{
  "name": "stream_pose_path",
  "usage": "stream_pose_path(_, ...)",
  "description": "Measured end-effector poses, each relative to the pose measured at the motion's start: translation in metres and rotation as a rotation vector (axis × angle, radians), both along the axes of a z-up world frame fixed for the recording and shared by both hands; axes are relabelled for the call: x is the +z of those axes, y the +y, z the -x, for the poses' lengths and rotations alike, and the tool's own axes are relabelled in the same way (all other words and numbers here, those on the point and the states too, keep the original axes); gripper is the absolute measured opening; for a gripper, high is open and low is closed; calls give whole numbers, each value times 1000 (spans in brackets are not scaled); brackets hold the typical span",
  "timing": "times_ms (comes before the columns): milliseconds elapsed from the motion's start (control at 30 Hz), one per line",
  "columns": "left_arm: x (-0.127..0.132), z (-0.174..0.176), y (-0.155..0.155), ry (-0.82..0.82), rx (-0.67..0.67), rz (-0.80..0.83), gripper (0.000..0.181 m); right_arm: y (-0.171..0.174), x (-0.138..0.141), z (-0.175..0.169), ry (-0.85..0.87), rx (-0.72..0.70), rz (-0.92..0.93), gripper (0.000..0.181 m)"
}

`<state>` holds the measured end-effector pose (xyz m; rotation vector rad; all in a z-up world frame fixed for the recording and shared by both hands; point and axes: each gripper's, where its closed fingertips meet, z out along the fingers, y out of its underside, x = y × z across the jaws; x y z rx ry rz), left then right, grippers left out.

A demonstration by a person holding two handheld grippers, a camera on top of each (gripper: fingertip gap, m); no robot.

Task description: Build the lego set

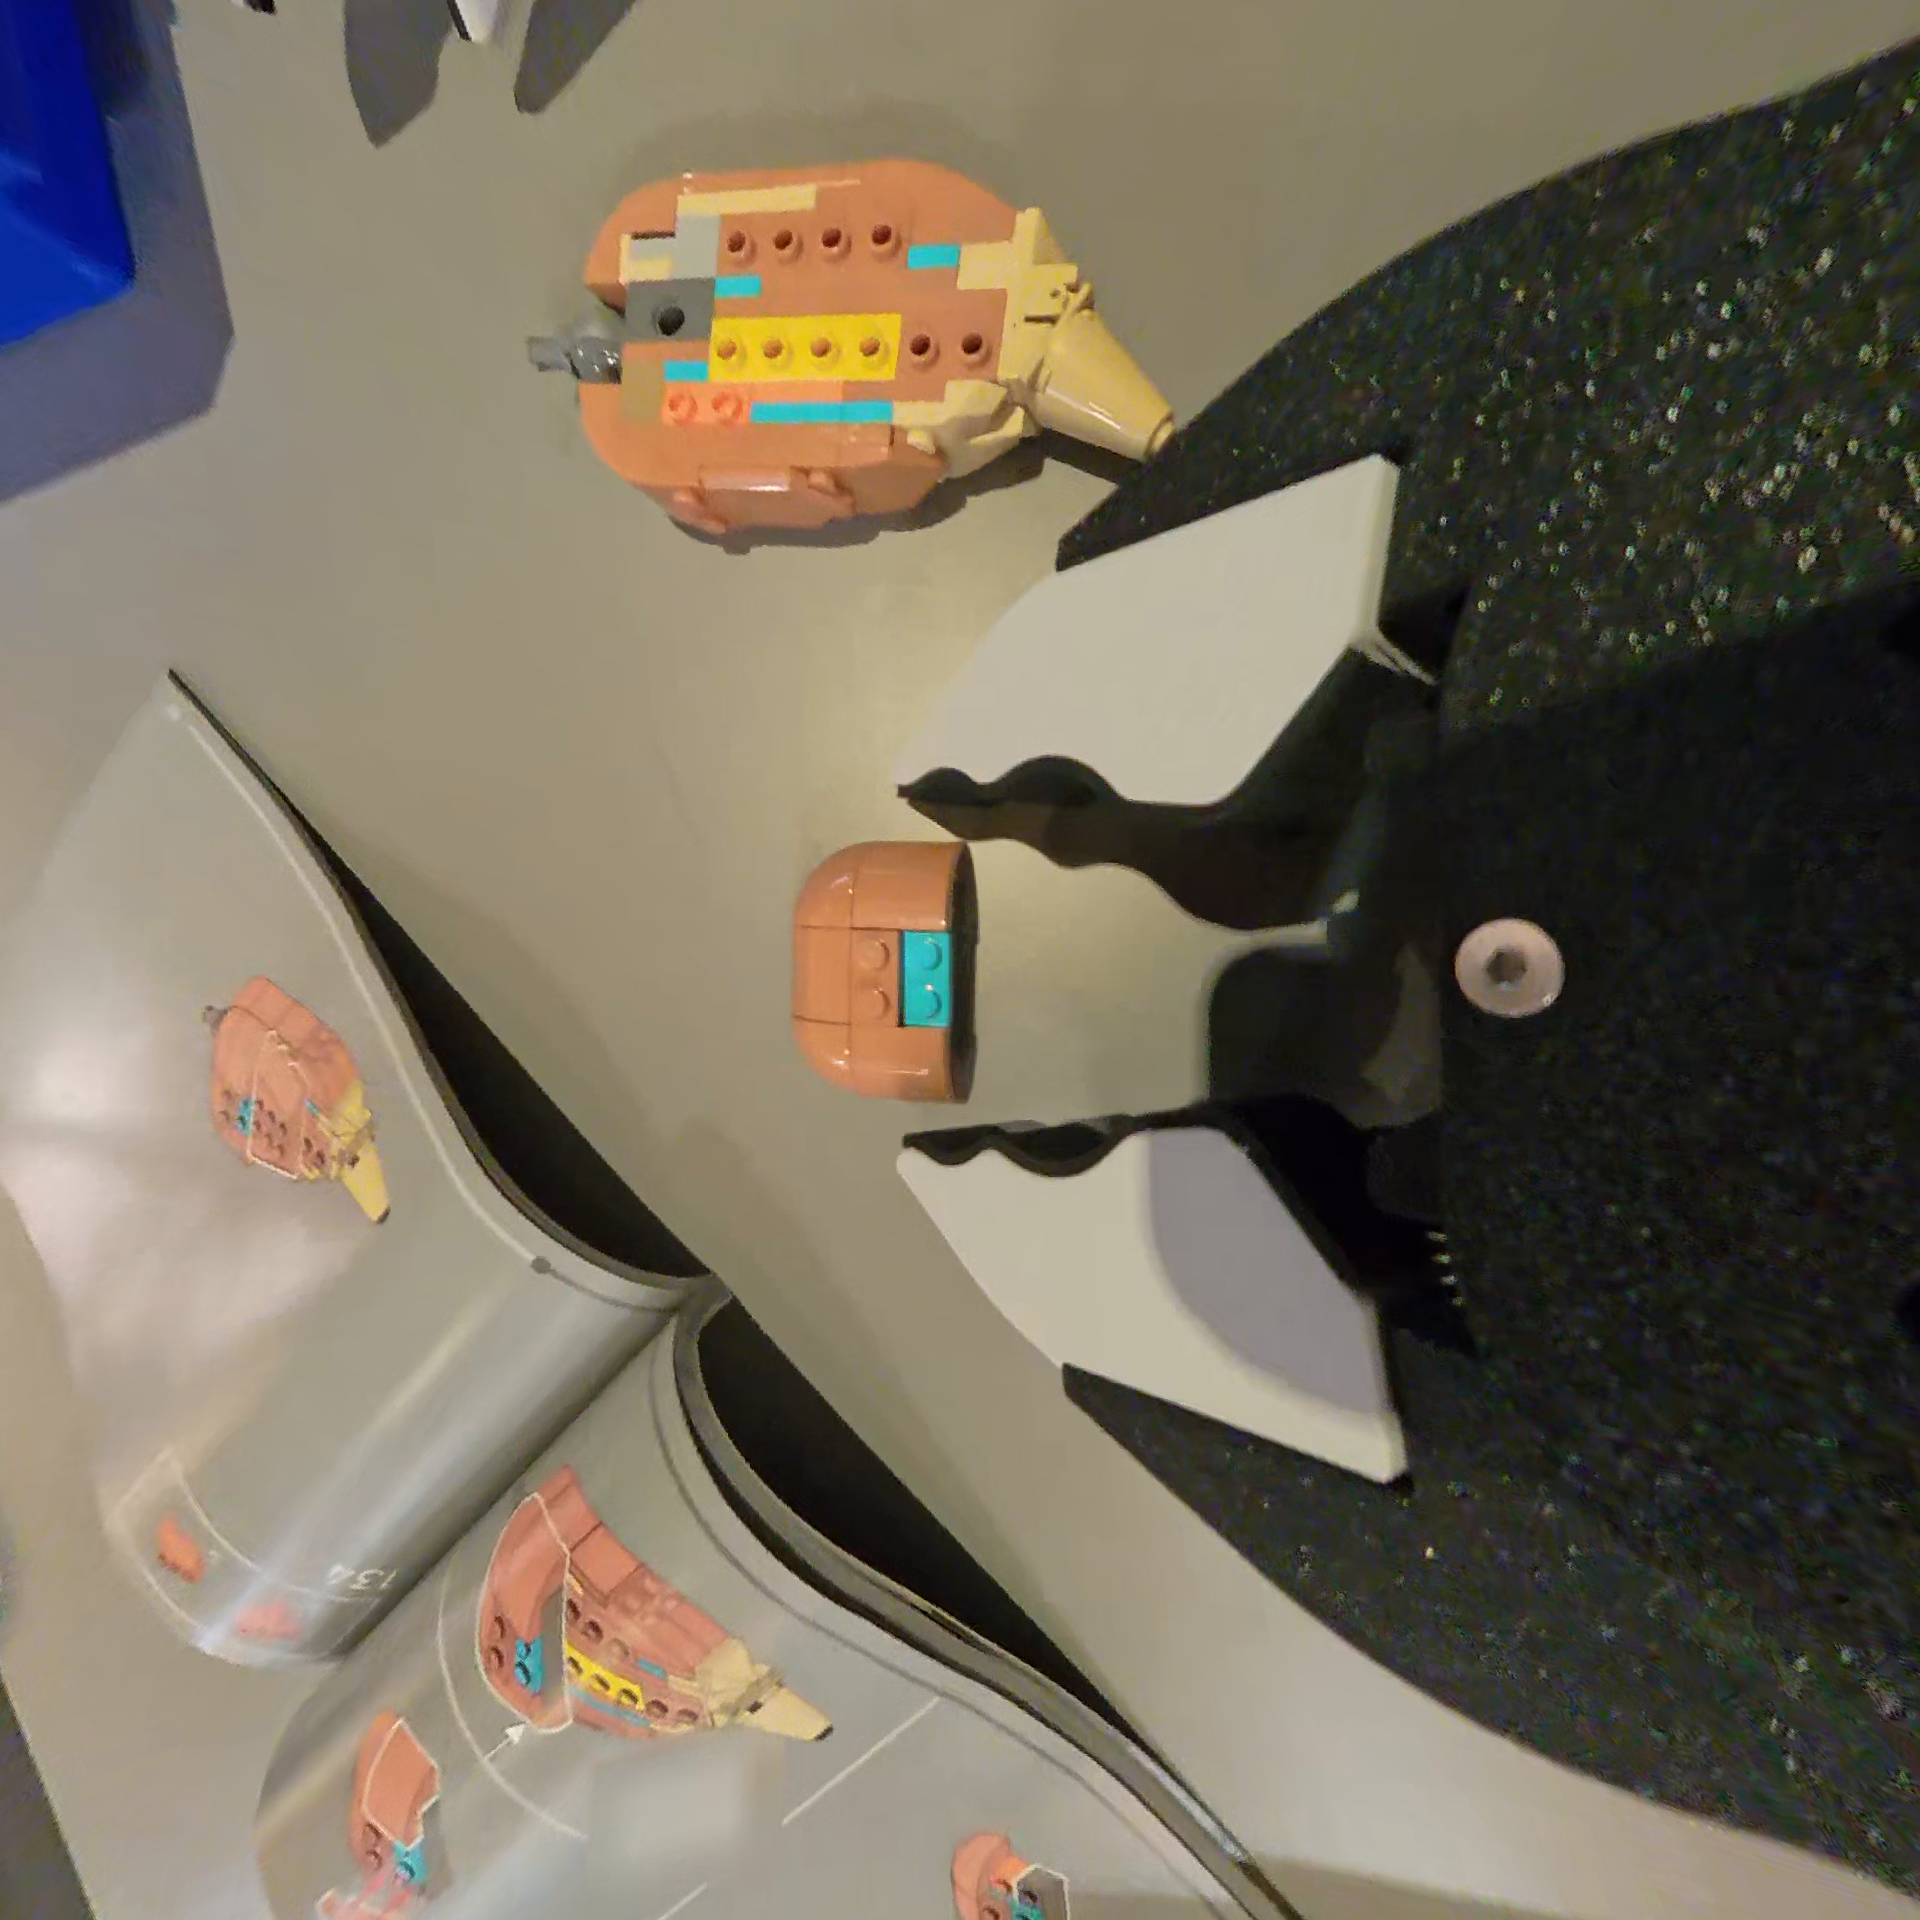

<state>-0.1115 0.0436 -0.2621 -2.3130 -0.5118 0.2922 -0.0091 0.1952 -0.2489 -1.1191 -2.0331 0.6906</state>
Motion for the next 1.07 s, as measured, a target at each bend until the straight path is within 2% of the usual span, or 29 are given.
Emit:
stream_pose_path(100, -1, 1, 3, -3, -7, 4, 59, 0, 0, 0, 0, 0, 0, 33)
stream_pose_path(167, -1, 1, 4, -16, -16, 0, 48, 0, 0, 0, 1, 0, -1, 33)
stream_pose_path(500, 6, -8, 12, -37, -75, -48, 48, 0, 0, 0, 5, 0, -5, 33)
stream_pose_path(733, 36, -49, 39, -53, -191, -116, 48, 0, 0, 0, 4, -4, -2, 33)
stream_pose_path(833, 37, -65, 52, -56, -237, -112, 48, 1, 0, 0, 3, -5, -1, 33)
stream_pose_path(1067, 29, -77, 65, -76, -246, -81, 48, 1, 1, 0, 7, -9, -9, 33)
